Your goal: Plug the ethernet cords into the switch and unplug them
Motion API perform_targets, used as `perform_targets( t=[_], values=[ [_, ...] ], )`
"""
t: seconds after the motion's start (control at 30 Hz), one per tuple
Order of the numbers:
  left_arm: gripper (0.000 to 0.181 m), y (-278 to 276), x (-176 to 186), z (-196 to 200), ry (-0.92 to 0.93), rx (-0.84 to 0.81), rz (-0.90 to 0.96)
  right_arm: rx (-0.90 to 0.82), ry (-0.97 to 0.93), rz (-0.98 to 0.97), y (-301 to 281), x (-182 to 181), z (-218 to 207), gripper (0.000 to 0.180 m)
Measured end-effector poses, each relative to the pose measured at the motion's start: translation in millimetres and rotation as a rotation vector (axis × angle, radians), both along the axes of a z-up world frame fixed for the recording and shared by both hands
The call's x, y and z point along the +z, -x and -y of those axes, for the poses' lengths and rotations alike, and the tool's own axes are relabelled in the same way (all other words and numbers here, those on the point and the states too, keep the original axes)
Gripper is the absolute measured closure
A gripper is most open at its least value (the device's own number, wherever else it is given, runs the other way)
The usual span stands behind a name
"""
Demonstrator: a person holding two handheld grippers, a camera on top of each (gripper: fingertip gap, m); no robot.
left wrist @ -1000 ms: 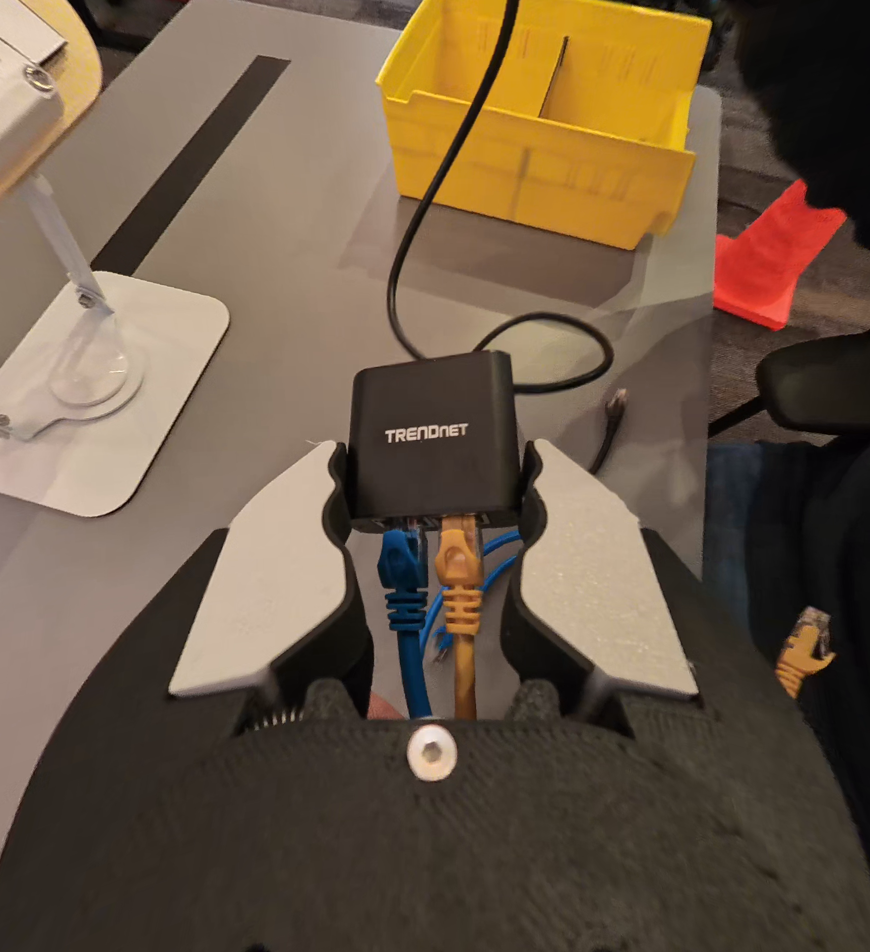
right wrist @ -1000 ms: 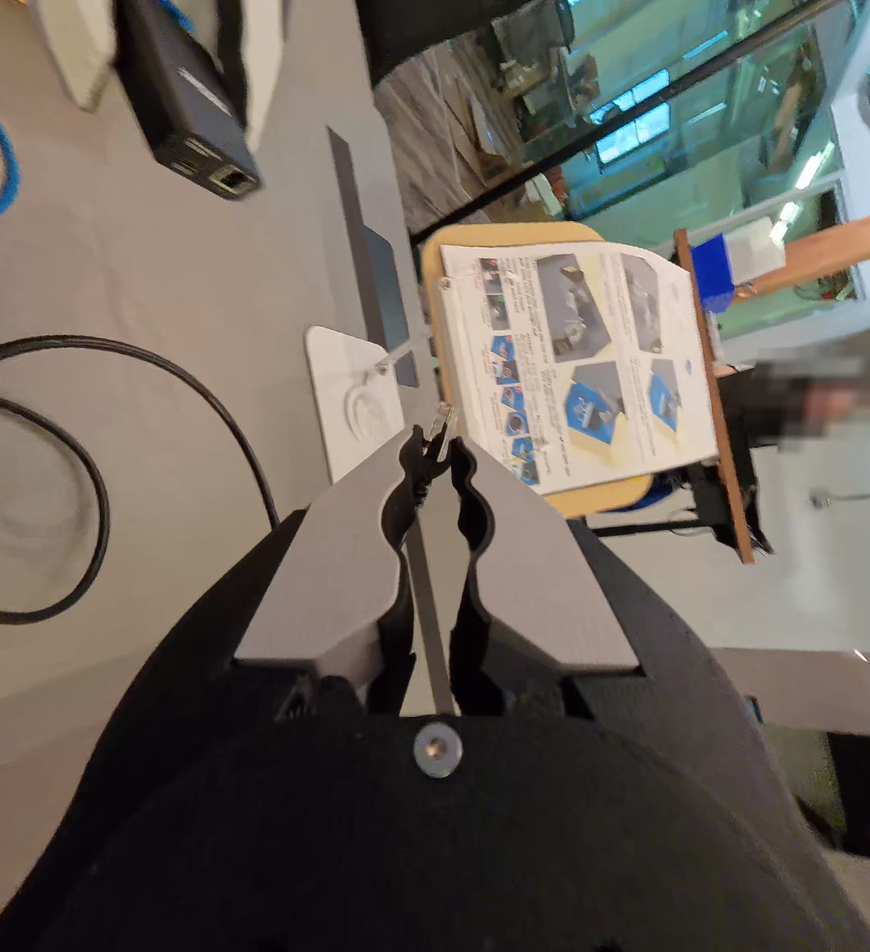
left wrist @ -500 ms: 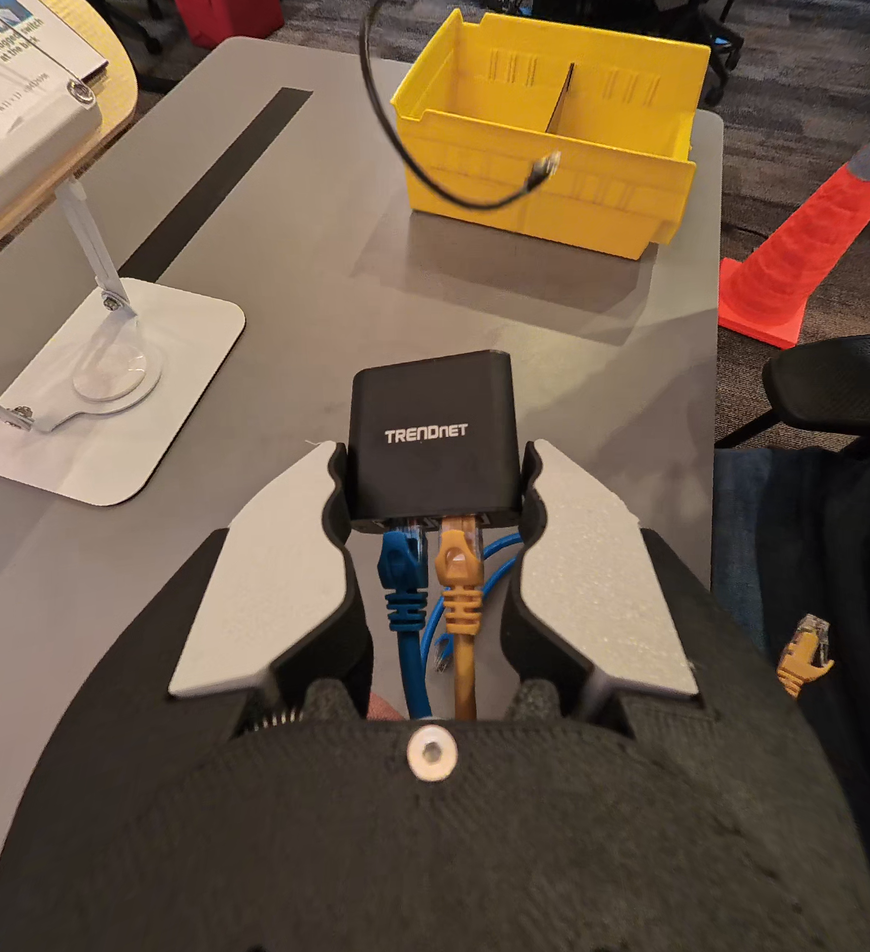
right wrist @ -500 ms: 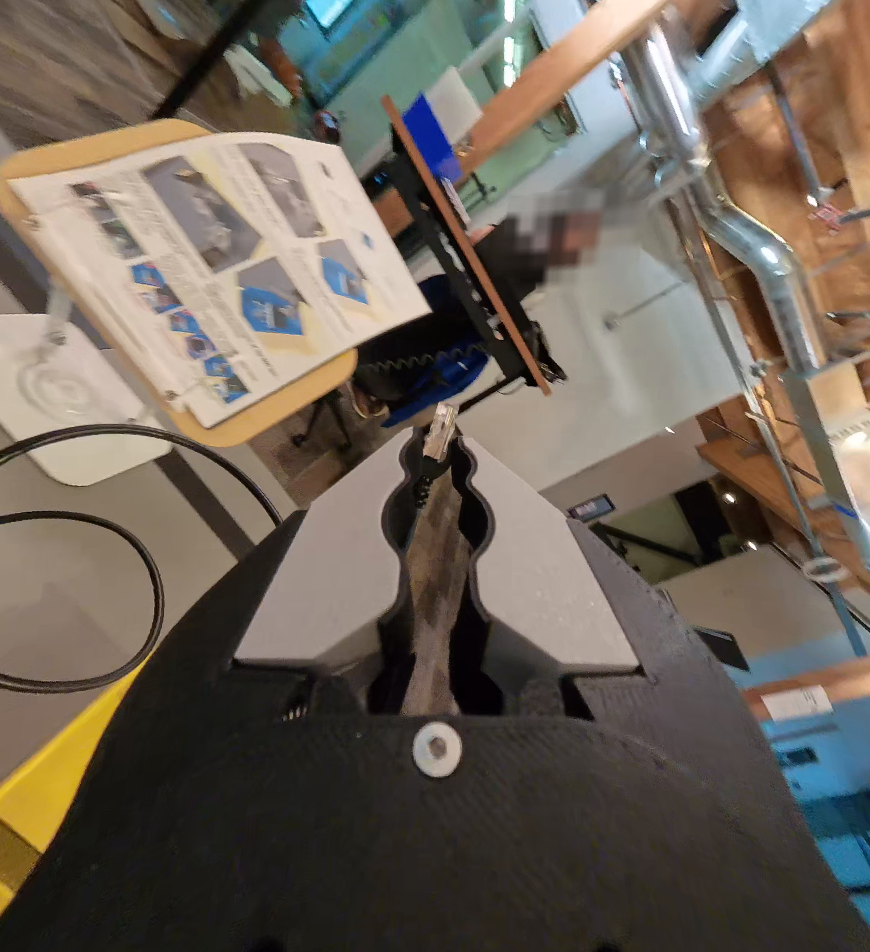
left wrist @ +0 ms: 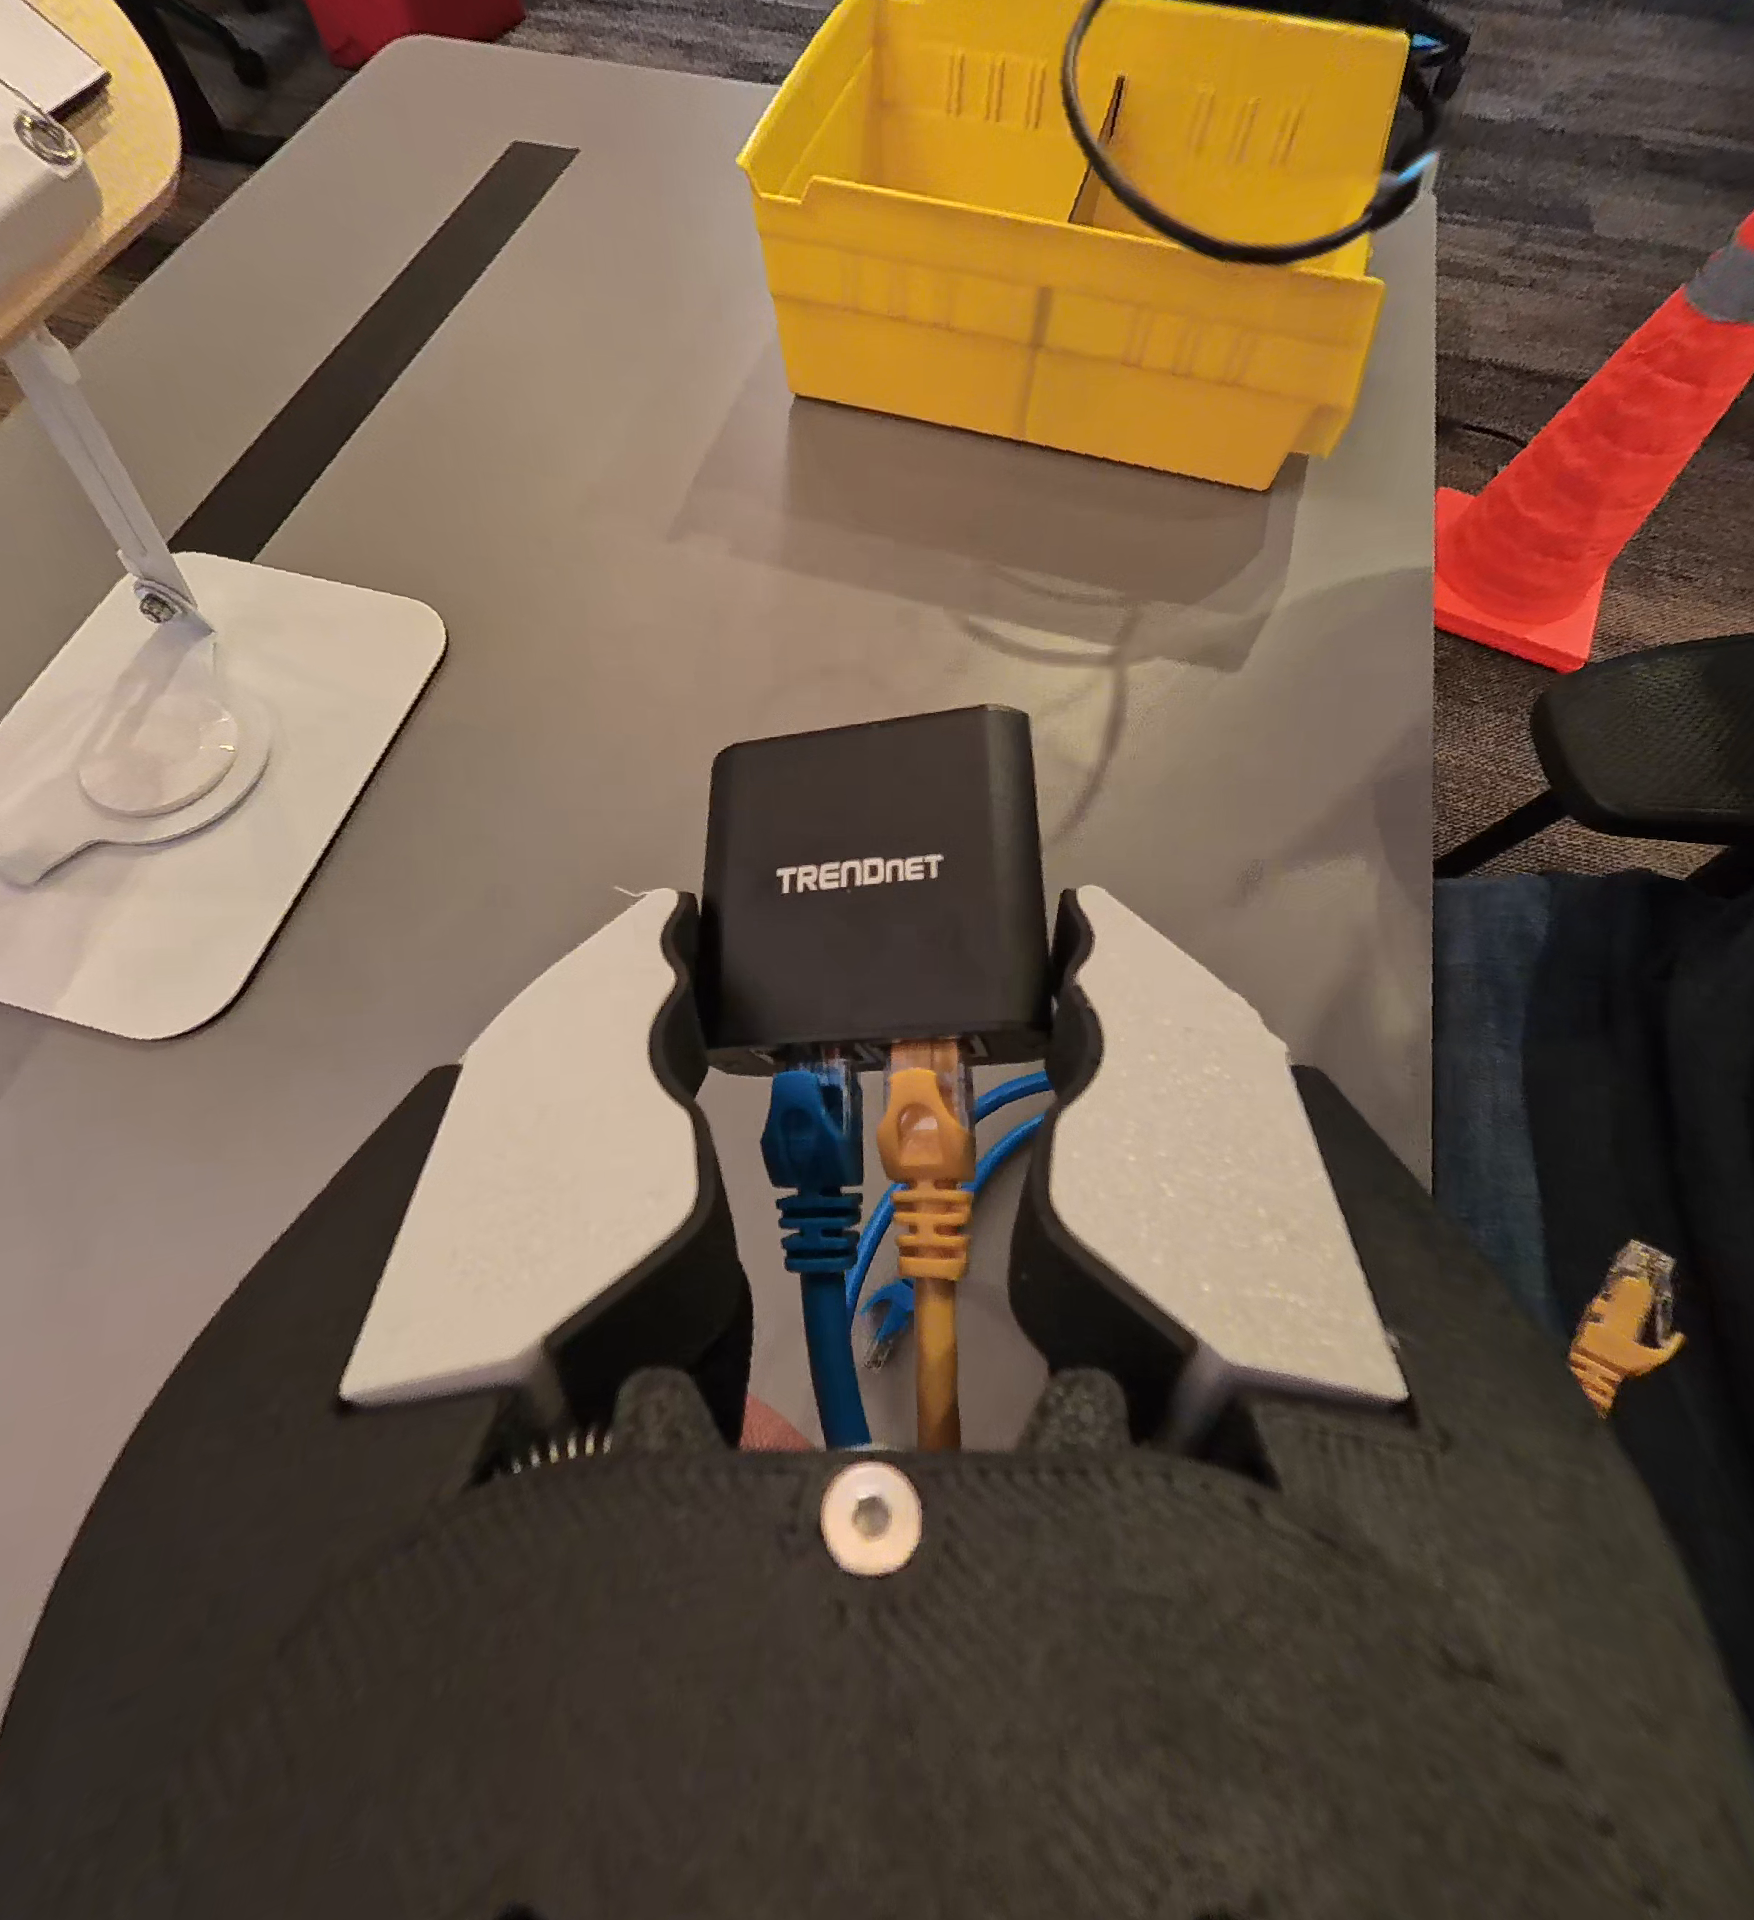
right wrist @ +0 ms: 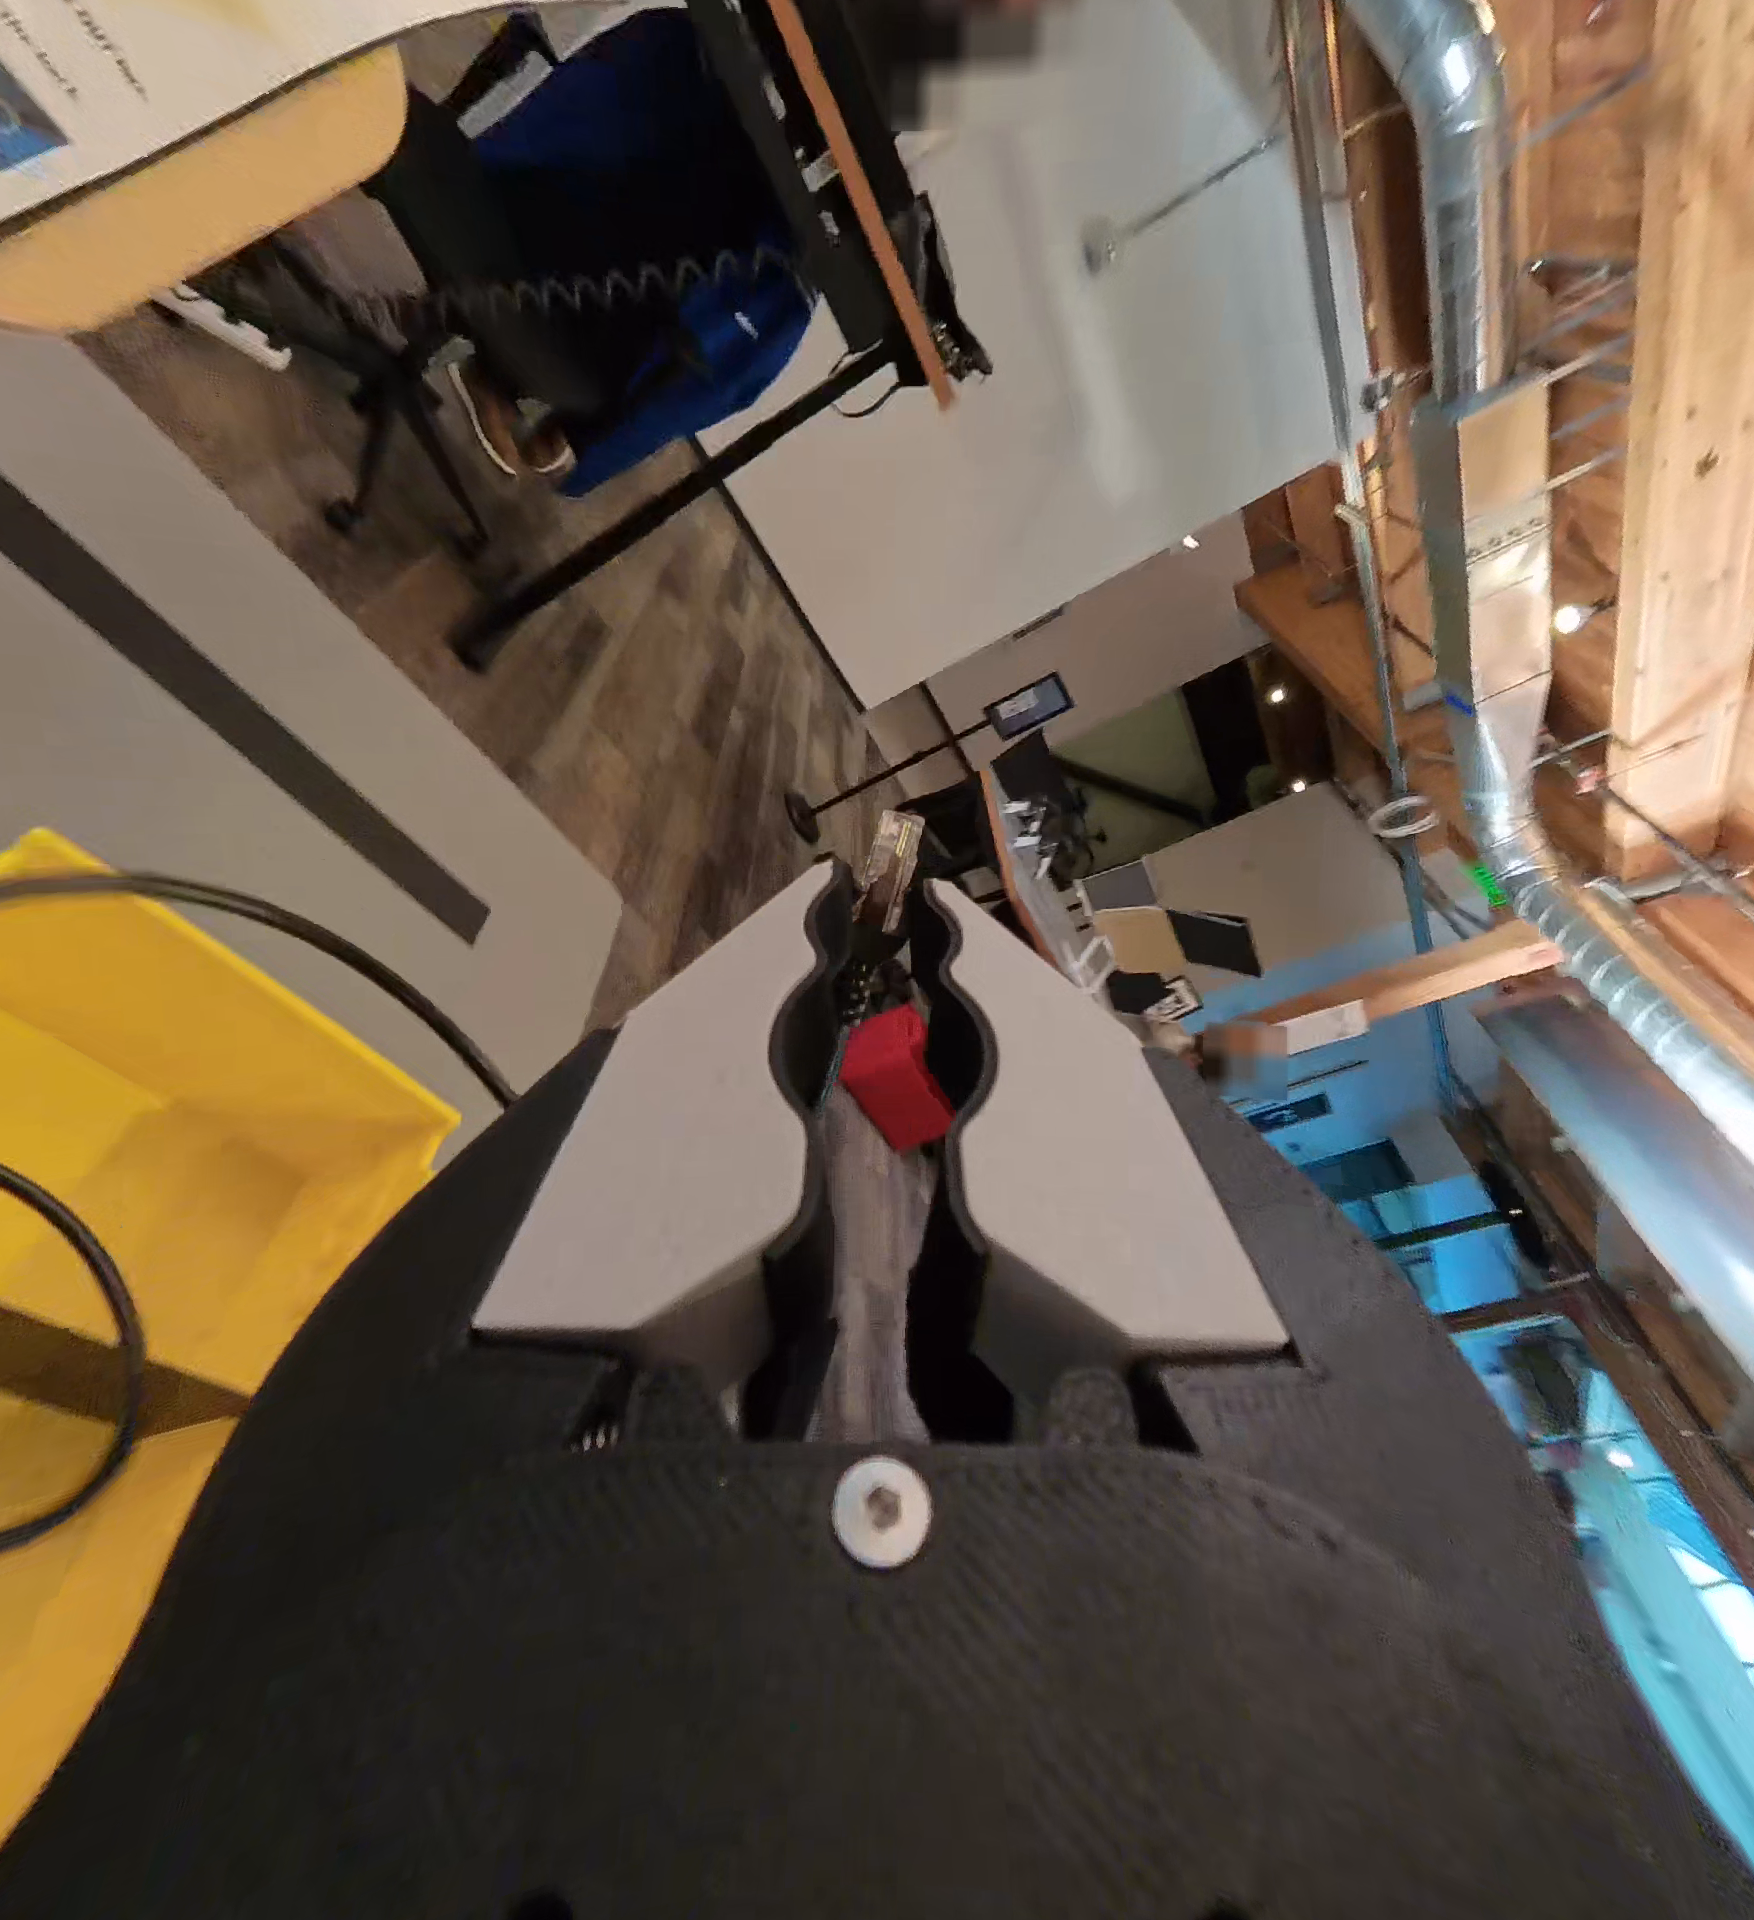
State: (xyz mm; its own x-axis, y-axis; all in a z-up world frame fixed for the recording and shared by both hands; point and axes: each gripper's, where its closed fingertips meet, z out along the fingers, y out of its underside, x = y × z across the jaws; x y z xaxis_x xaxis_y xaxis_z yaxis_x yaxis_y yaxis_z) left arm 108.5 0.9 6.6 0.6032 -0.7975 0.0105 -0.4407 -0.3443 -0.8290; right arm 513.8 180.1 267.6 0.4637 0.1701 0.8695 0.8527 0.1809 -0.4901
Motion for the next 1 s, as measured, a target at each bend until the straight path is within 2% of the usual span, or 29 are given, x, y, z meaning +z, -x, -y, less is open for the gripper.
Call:
perform_targets(
  t=[0.2, 0.37, 0.6, 0.77, 1.0],
  values=[
    [0.117, -1.6, -1.5, 0.7, 0.003, -0.004, -0.012, -0.061, 0.094, -0.036, -34.1, -63.4, -3.7, 0.170],
    [0.117, -4.6, -3.1, 0.9, 0.004, -0.008, -0.020, -0.086, 0.132, -0.049, -47.3, -100.3, -2.9, 0.170],
    [0.117, -5.9, -5.6, 1.3, 0.005, -0.008, -0.017, -0.094, 0.199, -0.028, -44.6, -166.6, 10.2, 0.170],
    [0.117, -5.9, -9.2, 2.9, 0.012, -0.011, -0.020, -0.108, 0.300, 0.023, -36.1, -237.6, 22.3, 0.169],
    [0.117, -6.9, -10.9, 4.7, 0.016, -0.012, -0.020, -0.133, 0.434, 0.008, -32.9, -309.6, 31.9, 0.169]
  ],
)
